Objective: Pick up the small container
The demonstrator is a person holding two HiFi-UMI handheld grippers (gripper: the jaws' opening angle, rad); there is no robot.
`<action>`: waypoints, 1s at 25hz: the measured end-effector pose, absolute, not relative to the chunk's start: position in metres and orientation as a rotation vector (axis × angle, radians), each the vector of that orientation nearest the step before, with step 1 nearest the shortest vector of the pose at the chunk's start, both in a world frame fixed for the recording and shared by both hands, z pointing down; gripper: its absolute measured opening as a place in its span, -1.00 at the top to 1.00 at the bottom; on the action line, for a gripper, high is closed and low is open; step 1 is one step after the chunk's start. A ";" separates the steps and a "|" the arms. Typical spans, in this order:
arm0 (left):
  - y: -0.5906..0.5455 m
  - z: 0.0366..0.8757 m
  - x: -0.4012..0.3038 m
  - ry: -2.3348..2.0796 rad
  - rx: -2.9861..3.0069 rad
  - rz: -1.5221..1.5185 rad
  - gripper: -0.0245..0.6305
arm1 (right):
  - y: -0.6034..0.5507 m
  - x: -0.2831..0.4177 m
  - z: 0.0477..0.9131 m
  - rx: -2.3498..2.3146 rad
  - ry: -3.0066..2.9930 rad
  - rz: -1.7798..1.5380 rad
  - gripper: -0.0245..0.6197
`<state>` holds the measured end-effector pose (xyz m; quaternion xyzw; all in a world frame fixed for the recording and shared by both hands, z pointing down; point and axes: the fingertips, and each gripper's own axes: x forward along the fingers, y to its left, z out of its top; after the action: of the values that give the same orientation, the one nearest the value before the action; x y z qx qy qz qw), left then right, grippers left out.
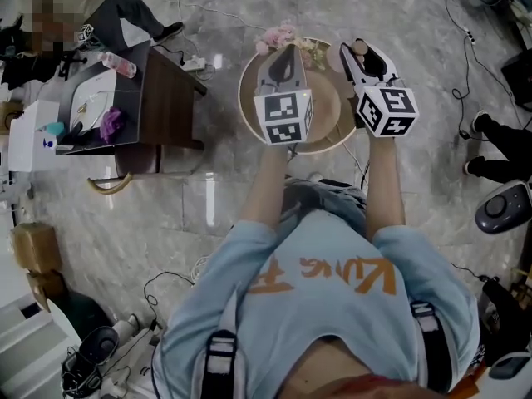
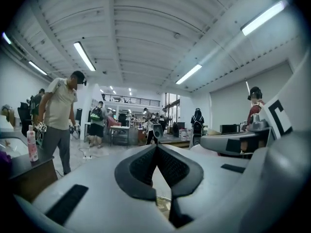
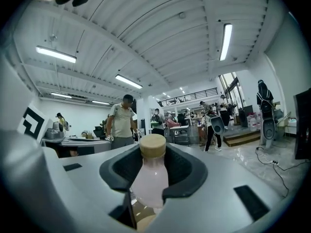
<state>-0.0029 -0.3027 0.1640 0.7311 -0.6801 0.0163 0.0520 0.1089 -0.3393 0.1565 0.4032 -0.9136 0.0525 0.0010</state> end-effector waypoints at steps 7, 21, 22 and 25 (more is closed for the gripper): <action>-0.303 0.162 -0.009 -2.090 2.202 0.049 0.85 | -0.344 0.109 0.157 1.286 -2.875 0.150 0.46; -0.302 0.168 0.002 -2.047 2.224 0.043 0.85 | -0.338 0.132 0.162 1.377 -2.829 0.139 0.45; -0.302 0.168 0.004 -2.042 2.228 0.045 0.85 | -0.338 0.134 0.162 1.383 -2.827 0.139 0.46; -0.304 0.168 0.011 -2.027 2.243 0.050 0.85 | -0.337 0.140 0.161 1.397 -2.819 0.137 0.46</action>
<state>0.0111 -0.3041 0.1679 0.7405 -0.6693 0.0166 0.0589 0.1398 -0.3370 0.1614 0.4437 -0.8951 0.0434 -0.0039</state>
